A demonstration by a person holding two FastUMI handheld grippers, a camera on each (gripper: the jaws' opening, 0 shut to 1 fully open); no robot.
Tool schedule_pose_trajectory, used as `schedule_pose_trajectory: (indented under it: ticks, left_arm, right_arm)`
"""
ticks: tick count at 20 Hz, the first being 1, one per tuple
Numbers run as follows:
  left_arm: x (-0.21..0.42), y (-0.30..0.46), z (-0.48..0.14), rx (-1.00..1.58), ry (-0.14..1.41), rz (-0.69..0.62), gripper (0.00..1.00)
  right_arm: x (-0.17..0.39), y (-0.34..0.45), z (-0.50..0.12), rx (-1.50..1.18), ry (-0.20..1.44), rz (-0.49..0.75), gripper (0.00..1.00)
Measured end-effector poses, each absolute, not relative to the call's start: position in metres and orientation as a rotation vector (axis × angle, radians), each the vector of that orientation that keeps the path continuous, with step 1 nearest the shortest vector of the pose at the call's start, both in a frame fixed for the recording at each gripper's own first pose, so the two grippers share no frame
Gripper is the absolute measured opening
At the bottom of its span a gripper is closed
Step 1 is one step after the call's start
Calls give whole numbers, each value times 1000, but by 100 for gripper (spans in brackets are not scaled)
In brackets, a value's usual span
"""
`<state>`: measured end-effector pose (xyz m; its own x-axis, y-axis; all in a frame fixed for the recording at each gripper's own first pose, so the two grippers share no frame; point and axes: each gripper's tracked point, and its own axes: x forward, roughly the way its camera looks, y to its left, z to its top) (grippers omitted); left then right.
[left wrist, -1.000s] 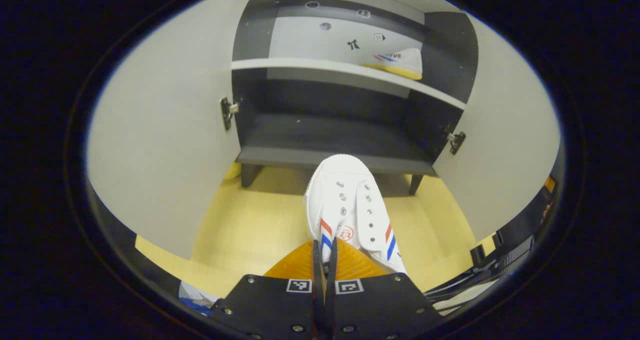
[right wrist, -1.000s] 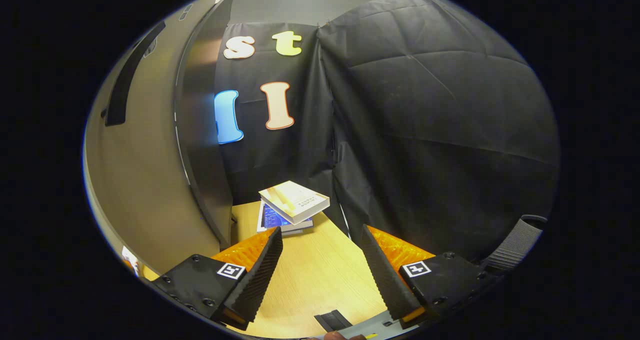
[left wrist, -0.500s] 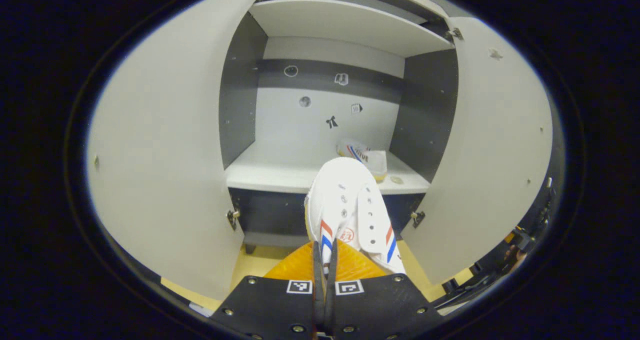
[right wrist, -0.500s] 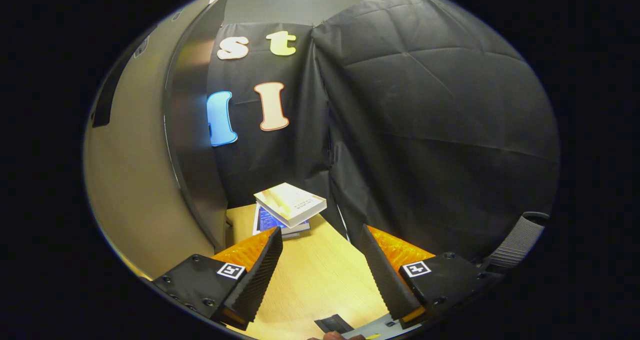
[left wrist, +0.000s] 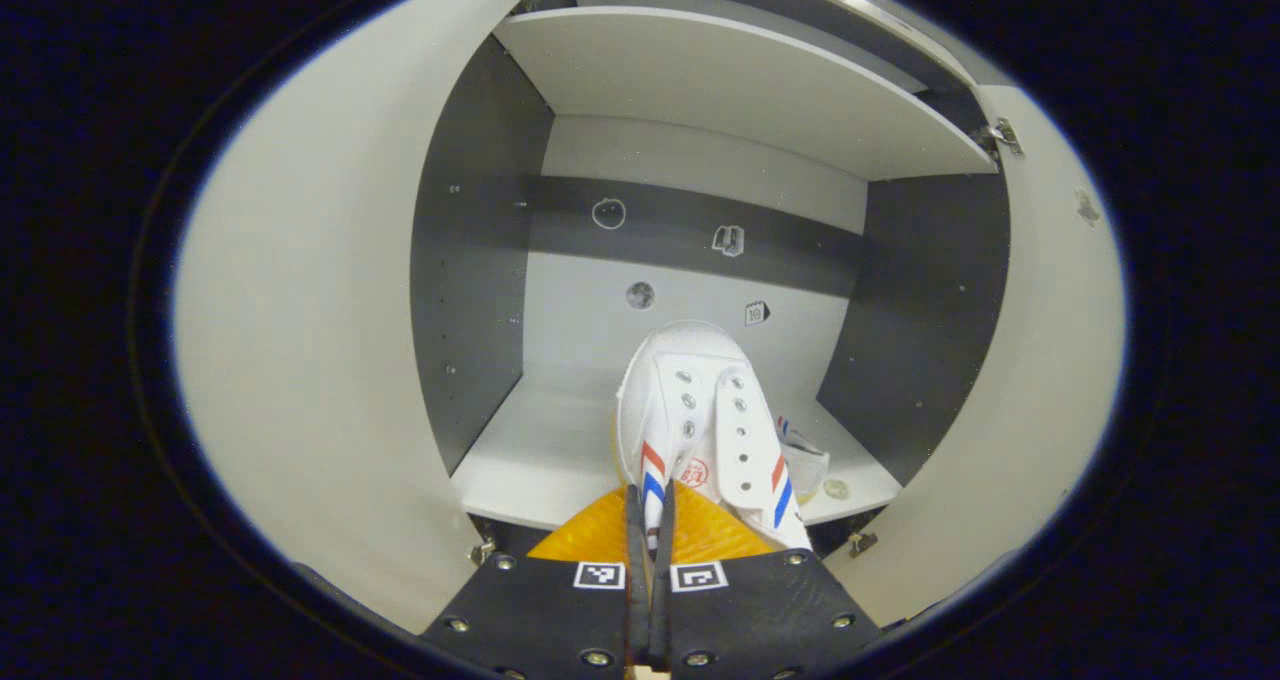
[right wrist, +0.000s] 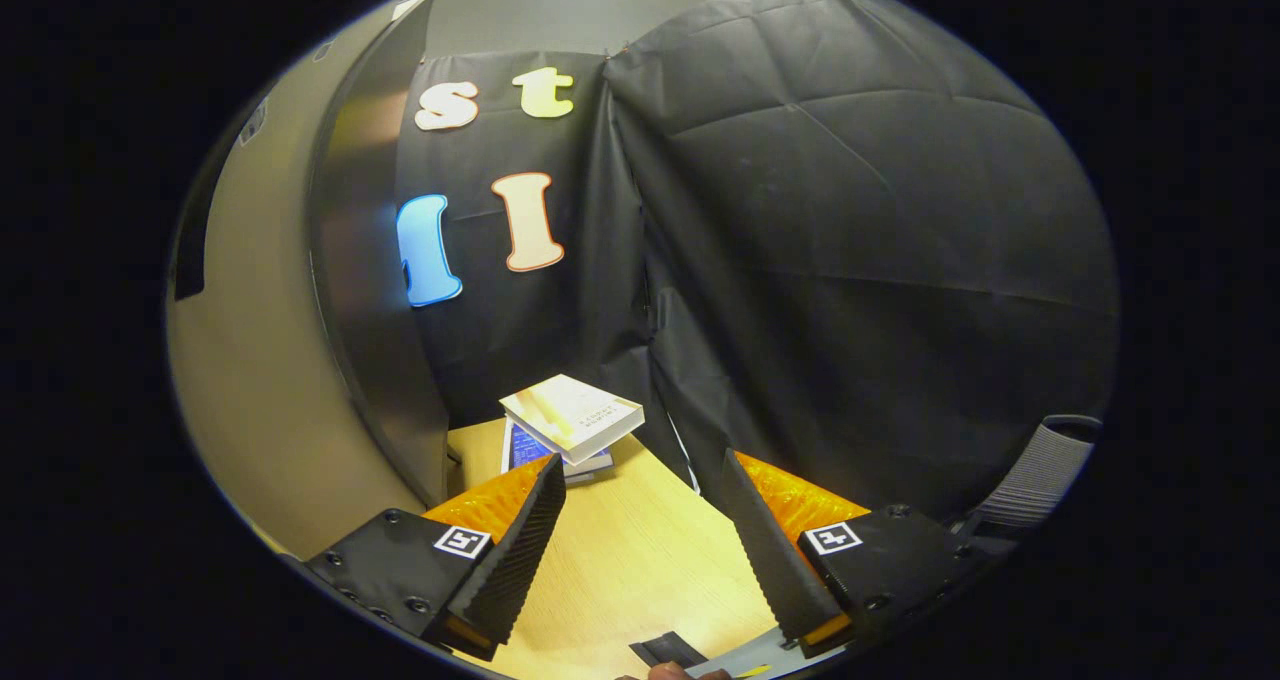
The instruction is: Grab one shoe with the right hand and put it into the shoe cabinet, grab the other shoe with the left hand and put it into the shoe cabinet; then close the right door with the right hand and the left door with the left hand.
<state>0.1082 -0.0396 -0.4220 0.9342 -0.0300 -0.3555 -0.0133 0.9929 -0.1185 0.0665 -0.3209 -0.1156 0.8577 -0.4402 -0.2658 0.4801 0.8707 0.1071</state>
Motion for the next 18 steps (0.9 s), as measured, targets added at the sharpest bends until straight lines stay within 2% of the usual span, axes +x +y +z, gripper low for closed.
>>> schedule_pose_trajectory:
  ticks: [9, 13, 18]
  left_arm:
    - [109, -41, -424, -25, 327, 52, 1]
    - [112, -47, -430, -77, 353, 15, 1]
    - [110, -43, -426, -26, 389, -5, 1]
  right_arm:
    - [48, -353, -117, 200, 227, -588, 98]
    - [40, -355, -116, 211, 206, -617, 98]
    - [46, -349, -115, 196, 202, -599, 98]
